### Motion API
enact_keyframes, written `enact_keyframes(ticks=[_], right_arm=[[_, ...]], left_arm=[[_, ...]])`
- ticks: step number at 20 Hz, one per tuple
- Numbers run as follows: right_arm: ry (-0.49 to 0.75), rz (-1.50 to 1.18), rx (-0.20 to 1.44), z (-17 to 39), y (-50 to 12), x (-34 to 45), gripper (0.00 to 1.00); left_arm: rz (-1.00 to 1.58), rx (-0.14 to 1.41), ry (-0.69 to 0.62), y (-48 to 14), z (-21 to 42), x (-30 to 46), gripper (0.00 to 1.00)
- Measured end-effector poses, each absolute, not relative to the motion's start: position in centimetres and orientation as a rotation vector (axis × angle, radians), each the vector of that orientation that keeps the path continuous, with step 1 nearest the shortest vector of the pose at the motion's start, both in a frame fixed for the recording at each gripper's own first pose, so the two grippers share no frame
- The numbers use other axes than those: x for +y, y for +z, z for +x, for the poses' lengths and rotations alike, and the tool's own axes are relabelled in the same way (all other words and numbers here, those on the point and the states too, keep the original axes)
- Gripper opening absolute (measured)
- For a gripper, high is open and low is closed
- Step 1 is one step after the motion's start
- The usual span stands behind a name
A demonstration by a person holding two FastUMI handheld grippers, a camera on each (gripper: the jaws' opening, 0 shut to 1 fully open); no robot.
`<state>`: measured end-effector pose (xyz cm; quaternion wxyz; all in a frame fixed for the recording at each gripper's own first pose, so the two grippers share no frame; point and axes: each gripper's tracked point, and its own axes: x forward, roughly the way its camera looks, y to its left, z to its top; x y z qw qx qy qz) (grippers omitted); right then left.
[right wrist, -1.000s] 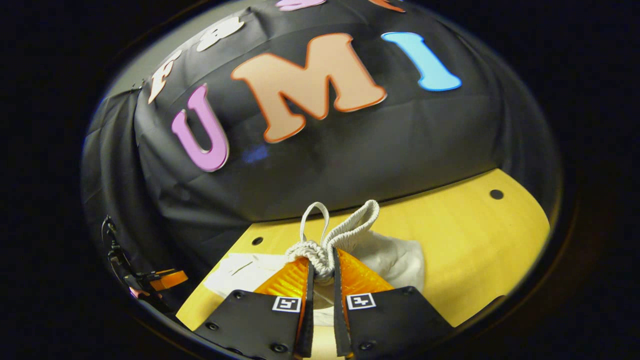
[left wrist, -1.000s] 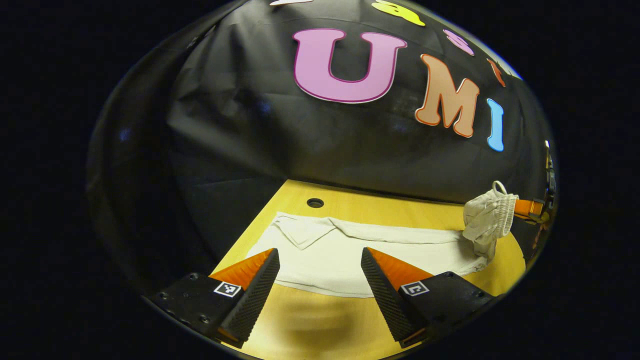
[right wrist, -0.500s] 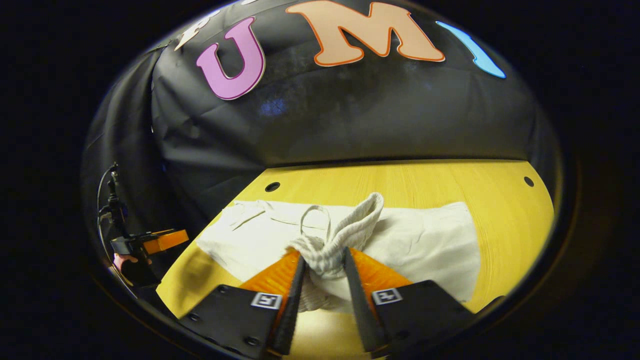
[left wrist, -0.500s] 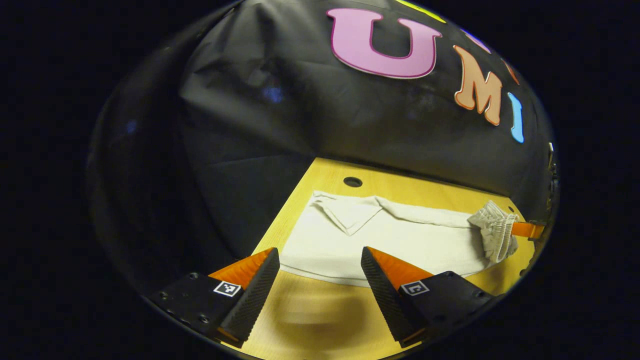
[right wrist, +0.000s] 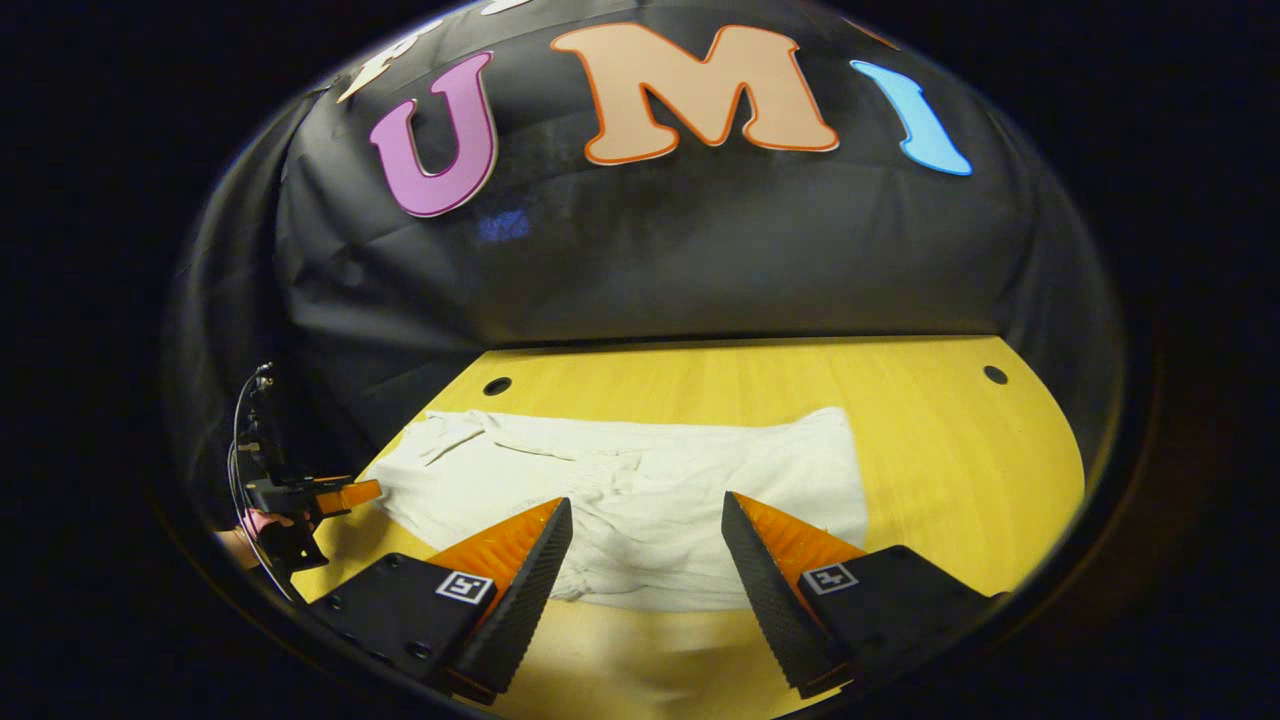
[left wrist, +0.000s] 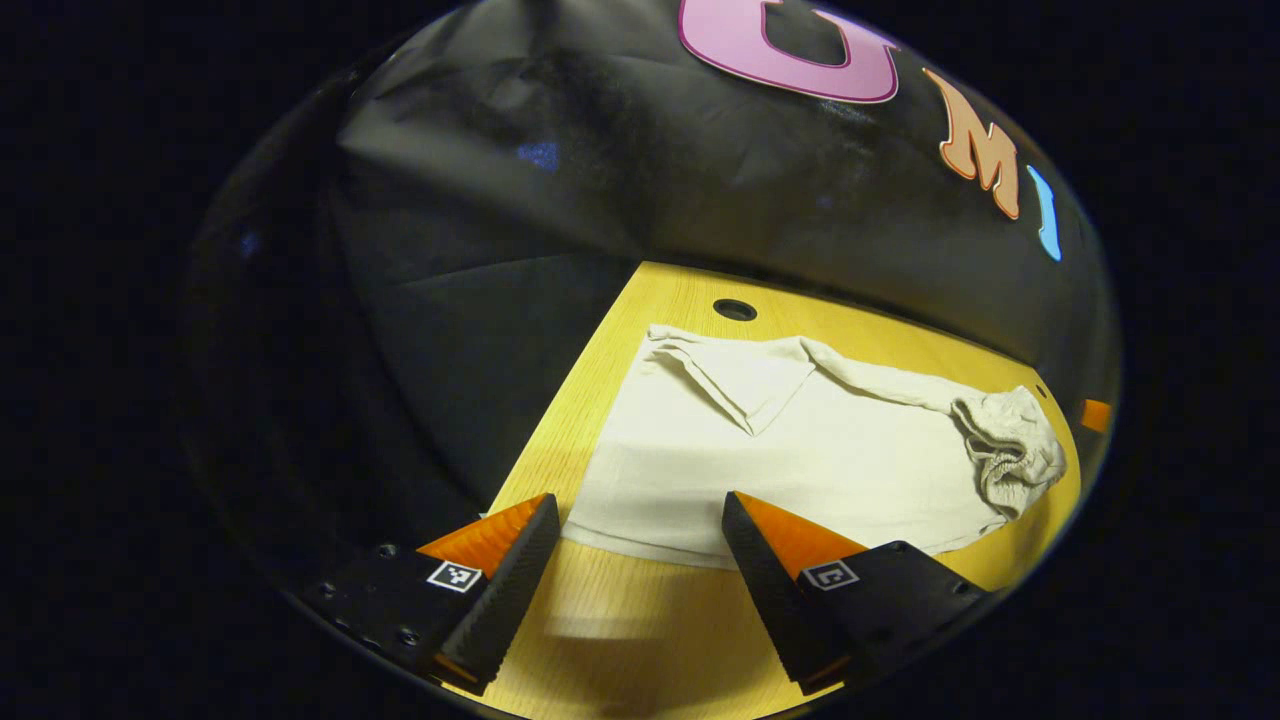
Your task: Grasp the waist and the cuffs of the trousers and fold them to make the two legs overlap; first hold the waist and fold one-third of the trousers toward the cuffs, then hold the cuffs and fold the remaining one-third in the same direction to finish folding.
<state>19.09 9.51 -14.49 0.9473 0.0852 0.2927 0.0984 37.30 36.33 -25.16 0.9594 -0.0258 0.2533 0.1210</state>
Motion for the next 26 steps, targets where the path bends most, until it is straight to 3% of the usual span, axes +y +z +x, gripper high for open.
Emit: enact_keyframes(ticks=[4,6,7,10,12,14,15,17,19,23,24,26], right_arm=[[0.117,0.163,0.576,16.8,-12.2,3.3,0.96],[0.086,0.151,0.580,16.3,-12.1,1.3,0.91],[0.072,0.150,0.578,16.3,-12.0,0.6,0.96],[0.049,0.161,0.558,16.3,-11.5,0.3,0.96],[0.044,0.170,0.551,15.9,-11.2,0.2,0.92],[0.042,0.173,0.547,15.6,-11.0,0.0,0.96],[0.040,0.173,0.544,15.5,-11.2,0.2,0.96],[0.033,0.169,0.538,15.2,-11.1,-0.1,0.96],[0.019,0.166,0.538,14.7,-11.2,-0.5,0.96],[-0.010,0.170,0.526,13.7,-10.6,-3.2,0.96],[-0.014,0.167,0.522,13.5,-10.5,-3.6,0.91],[-0.021,0.175,0.522,13.0,-10.4,-4.9,0.96]], left_arm=[[-0.026,0.539,0.243,-26.0,37.9,36.5,1.00],[-0.017,0.544,0.241,-26.1,38.2,36.2,0.95],[-0.009,0.556,0.243,-26.3,37.9,36.3,0.93],[-0.013,0.560,0.234,-26.1,38.2,36.2,0.86],[-0.017,0.560,0.210,-26.0,38.4,35.4,0.72],[-0.026,0.556,0.180,-26.0,39.0,34.1,0.46],[-0.038,0.550,0.165,-26.1,39.2,33.6,0.26],[-0.044,0.547,0.183,-25.9,39.3,33.6,0.05],[-0.045,0.547,0.198,-25.8,39.4,33.5,0.00],[-0.092,0.488,0.193,-23.4,39.9,32.1,0.00],[-0.111,0.478,0.183,-22.7,39.9,31.2,0.00],[-0.134,0.439,0.152,-20.5,40.0,29.2,0.00]])
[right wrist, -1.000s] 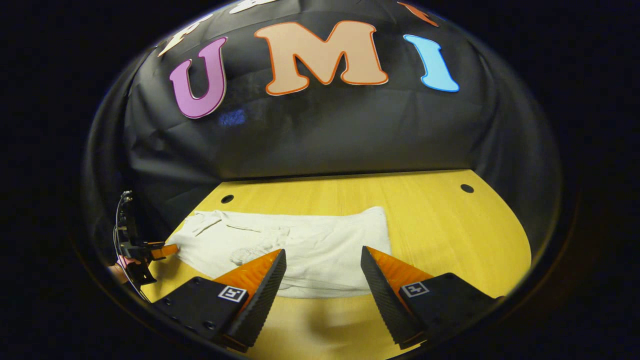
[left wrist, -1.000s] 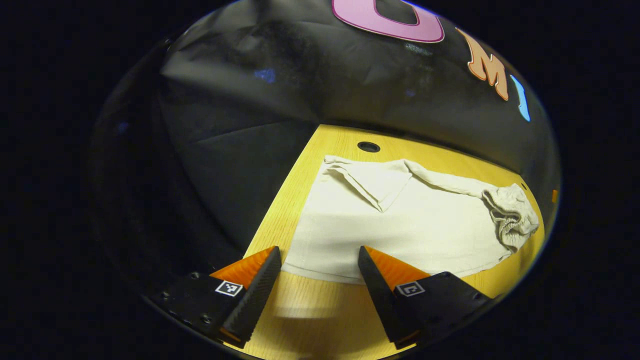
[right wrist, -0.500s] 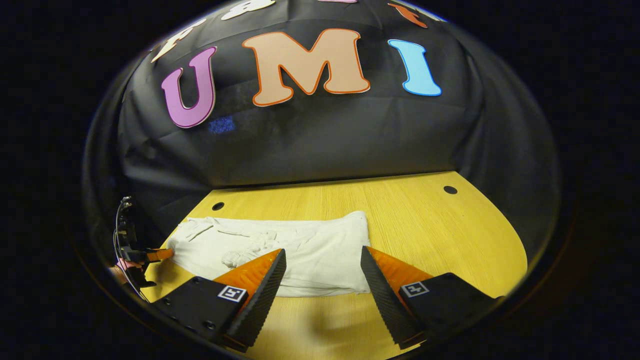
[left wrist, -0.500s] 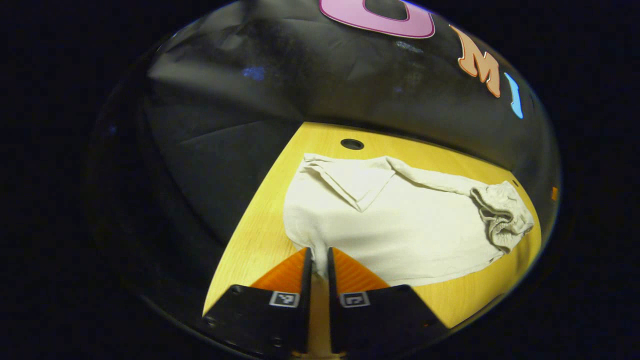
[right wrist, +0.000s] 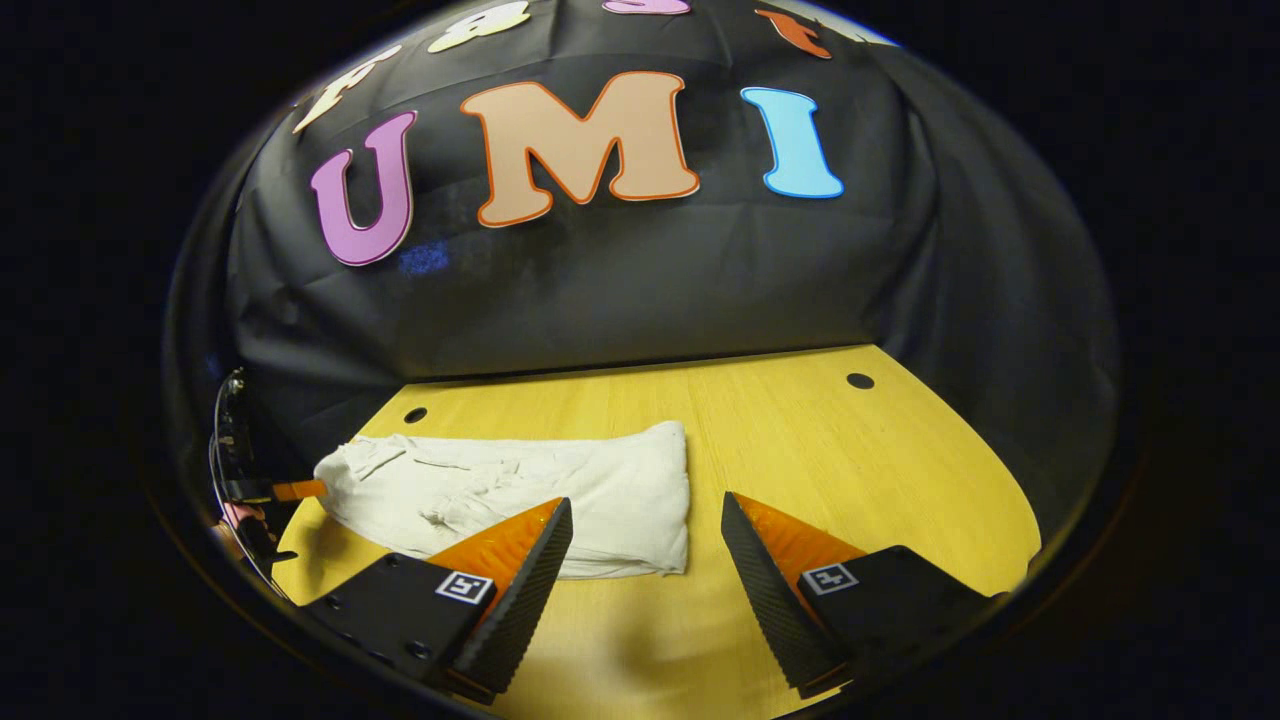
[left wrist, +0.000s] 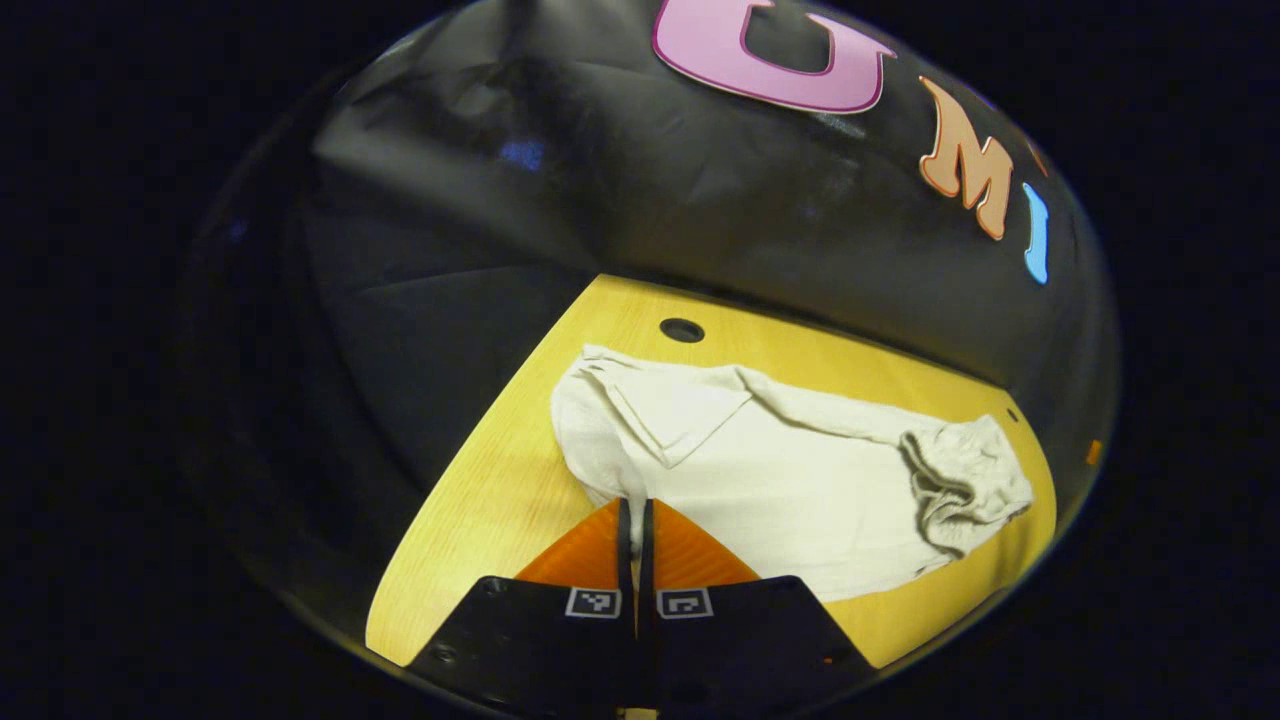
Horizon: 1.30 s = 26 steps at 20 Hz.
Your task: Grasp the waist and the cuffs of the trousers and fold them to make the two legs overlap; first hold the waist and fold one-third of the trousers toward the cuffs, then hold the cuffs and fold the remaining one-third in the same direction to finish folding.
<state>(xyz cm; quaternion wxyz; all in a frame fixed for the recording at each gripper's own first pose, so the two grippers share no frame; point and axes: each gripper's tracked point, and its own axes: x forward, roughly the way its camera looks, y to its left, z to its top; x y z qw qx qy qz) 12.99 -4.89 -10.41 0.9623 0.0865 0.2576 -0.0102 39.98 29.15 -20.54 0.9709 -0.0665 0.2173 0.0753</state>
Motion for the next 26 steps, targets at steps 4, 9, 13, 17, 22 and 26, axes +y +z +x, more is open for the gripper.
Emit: enact_keyframes(ticks=[4,9,13,17,22,26], right_arm=[[-0.020,0.206,0.501,12.3,-9.6,-7.6,0.96],[-0.008,0.170,0.502,11.3,-9.5,-12.0,0.96],[0.017,0.148,0.506,10.8,-9.8,-15.1,0.96],[0.034,0.147,0.512,10.3,-10.4,-17.9,0.96],[0.032,0.137,0.520,9.6,-11.3,-21.0,0.96],[0.039,0.144,0.524,8.9,-11.5,-22.2,0.96]], left_arm=[[-0.129,0.378,0.100,-16.7,40.8,23.9,0.00],[-0.109,0.304,0.020,-11.8,43.1,15.5,0.00],[-0.097,0.265,-0.061,-9.1,44.3,7.4,0.00],[-0.036,0.257,-0.151,-8.9,45.1,-1.1,0.00],[0.038,0.302,-0.274,-12.5,45.5,-11.9,0.00],[0.105,0.397,-0.316,-19.3,45.9,-15.8,0.02]])
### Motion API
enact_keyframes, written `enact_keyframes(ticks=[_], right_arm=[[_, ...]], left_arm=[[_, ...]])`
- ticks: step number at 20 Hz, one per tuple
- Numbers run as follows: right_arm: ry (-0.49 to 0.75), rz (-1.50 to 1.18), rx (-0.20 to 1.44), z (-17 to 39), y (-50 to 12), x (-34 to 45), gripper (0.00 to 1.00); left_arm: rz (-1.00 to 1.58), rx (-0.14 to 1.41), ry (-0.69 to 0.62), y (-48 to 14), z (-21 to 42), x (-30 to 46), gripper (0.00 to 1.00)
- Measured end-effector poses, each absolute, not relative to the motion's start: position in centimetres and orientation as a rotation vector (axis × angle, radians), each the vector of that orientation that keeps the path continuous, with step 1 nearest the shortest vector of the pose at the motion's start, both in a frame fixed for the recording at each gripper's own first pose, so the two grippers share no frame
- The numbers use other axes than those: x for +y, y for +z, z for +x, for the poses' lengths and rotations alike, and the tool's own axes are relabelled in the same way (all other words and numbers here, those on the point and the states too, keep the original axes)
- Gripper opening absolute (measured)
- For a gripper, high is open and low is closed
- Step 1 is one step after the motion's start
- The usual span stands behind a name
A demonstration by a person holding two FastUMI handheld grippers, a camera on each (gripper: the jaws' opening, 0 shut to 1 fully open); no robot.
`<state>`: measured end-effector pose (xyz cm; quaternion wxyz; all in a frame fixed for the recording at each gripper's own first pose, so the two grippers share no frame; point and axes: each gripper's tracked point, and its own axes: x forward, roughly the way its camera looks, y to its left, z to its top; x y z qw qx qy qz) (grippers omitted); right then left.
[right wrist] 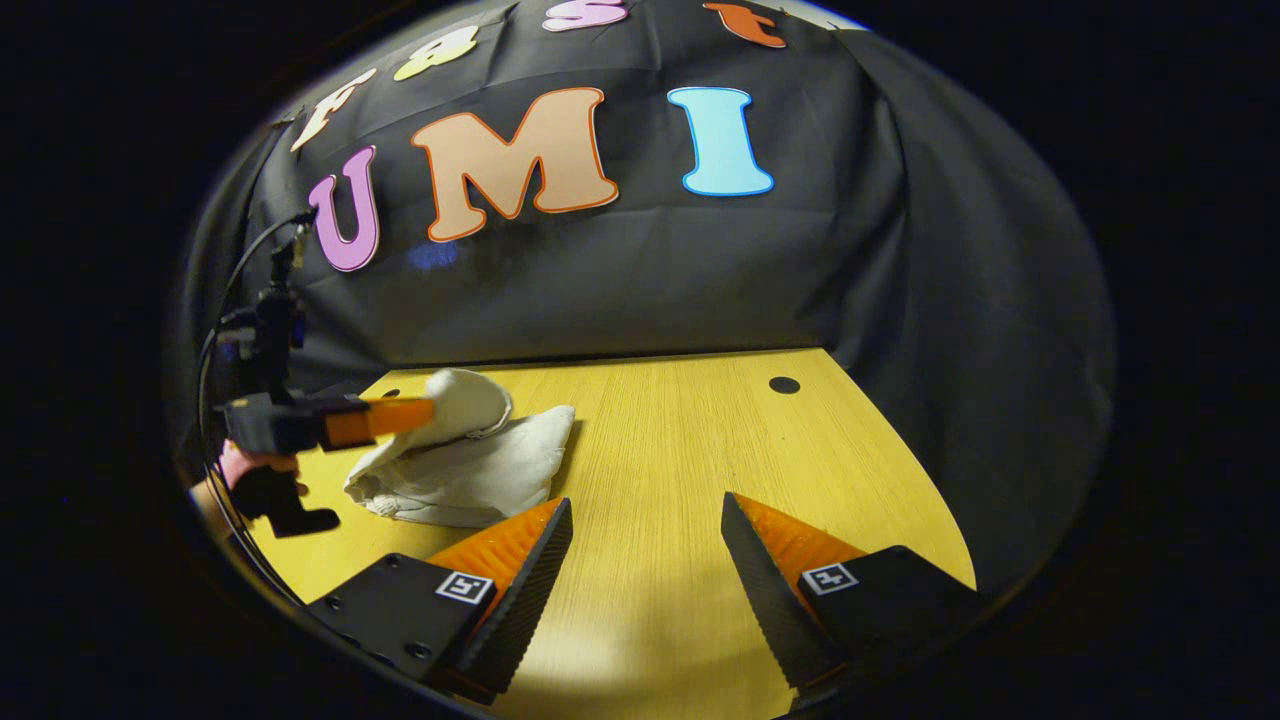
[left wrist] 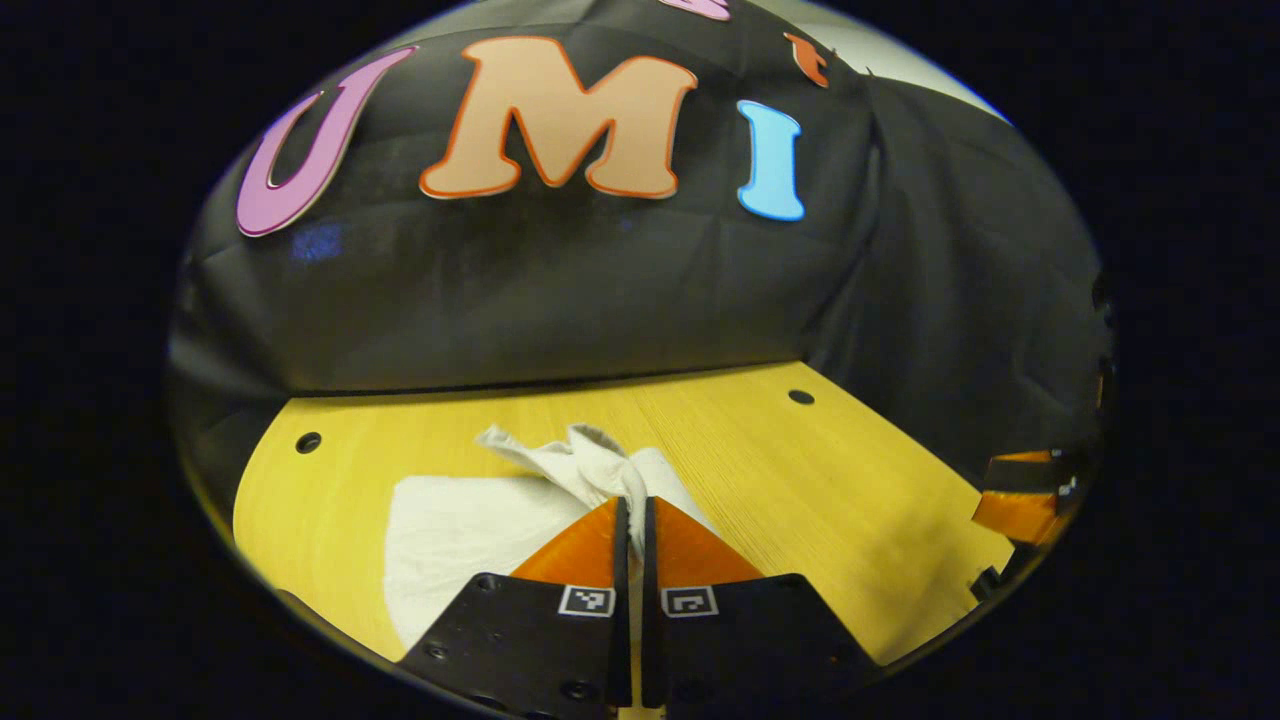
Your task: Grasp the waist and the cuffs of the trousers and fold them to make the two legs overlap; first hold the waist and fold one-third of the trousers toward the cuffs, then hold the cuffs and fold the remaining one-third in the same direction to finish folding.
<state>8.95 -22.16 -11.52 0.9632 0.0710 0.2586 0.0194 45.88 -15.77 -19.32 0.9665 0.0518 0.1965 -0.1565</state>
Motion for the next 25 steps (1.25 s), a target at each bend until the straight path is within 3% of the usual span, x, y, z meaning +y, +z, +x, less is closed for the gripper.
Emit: enact_keyframes(ticks=[2,3,4,6,7,9,18,25], right_arm=[[0.039,0.146,0.522,8.7,-11.7,-22.6,0.96],[0.040,0.153,0.519,8.5,-11.6,-22.6,0.96],[0.040,0.160,0.516,8.5,-11.5,-22.5,0.96],[0.043,0.166,0.509,8.3,-11.3,-22.3,0.96],[0.048,0.172,0.506,8.2,-11.2,-22.1,0.96],[0.060,0.184,0.501,8.0,-11.0,-21.4,0.96],[0.098,0.237,0.493,5.7,-11.2,-18.1,0.96],[0.099,0.233,0.501,3.7,-11.2,-17.0,0.96]], left_arm=[[0.077,0.448,-0.337,-21.7,45.3,-16.7,0.24],[0.062,0.472,-0.335,-22.7,44.9,-17.1,0.45],[0.046,0.485,-0.332,-23.0,44.2,-17.1,0.58],[0.018,0.481,-0.306,-23.0,43.5,-16.5,0.67],[0.011,0.468,-0.286,-22.6,43.0,-15.9,0.82],[0.004,0.463,-0.253,-21.9,41.4,-14.1,0.95],[0.009,0.424,-0.089,-18.9,34.0,-5.3,0.95],[-0.062,0.412,-0.043,-19.3,31.3,-3.7,0.94]])
